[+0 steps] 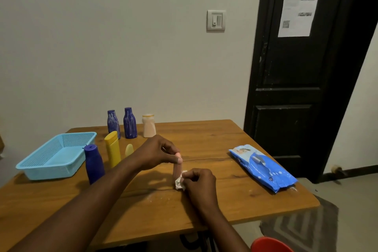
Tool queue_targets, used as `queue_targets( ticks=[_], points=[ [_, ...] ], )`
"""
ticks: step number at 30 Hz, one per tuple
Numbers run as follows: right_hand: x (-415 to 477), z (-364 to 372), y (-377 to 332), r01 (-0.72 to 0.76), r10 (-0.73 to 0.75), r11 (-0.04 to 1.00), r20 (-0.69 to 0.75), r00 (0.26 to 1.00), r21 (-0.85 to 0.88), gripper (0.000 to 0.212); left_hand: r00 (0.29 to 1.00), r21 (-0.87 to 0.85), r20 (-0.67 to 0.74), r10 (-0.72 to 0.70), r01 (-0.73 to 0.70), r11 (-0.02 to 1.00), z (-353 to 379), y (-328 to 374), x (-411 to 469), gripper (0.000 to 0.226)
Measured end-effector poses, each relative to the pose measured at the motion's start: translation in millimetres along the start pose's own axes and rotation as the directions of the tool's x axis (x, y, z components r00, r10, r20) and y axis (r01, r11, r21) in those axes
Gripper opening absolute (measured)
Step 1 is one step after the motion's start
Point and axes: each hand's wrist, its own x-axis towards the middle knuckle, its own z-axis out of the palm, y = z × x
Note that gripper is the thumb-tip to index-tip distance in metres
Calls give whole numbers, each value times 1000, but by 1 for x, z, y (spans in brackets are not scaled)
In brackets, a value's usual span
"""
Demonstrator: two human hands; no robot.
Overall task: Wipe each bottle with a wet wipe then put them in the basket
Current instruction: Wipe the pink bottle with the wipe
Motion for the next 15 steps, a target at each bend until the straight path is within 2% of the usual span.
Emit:
queue_targets(
  ticks=[3, 7, 9, 12, 15],
  points=[
    [-2, -2, -1, -24, 24, 1000, 26, 999, -9, 17, 1000, -15, -6, -2, 2, 1000, 2, 2, -2, 19],
    [-4, 0, -18, 57, -40, 978, -87, 995, 200, 16, 1000, -22, -8, 1, -1, 1000, 1, 3, -2, 19],
    [5, 4, -22, 64, -41, 972, -104, 994, 228, 16, 1000, -24, -5, -1, 1, 1000, 1, 1, -2, 20],
    [16, 9, -16, -3, 4, 989, -7, 1000, 150, 20, 1000, -19, -12, 4, -4, 1000, 2, 0, -2, 19],
    [18, 8, -6, -15, 20, 999, 102, 995, -49, 19, 1000, -20, -31, -5, 5, 1000, 4, 0, -3, 17]
  ],
)
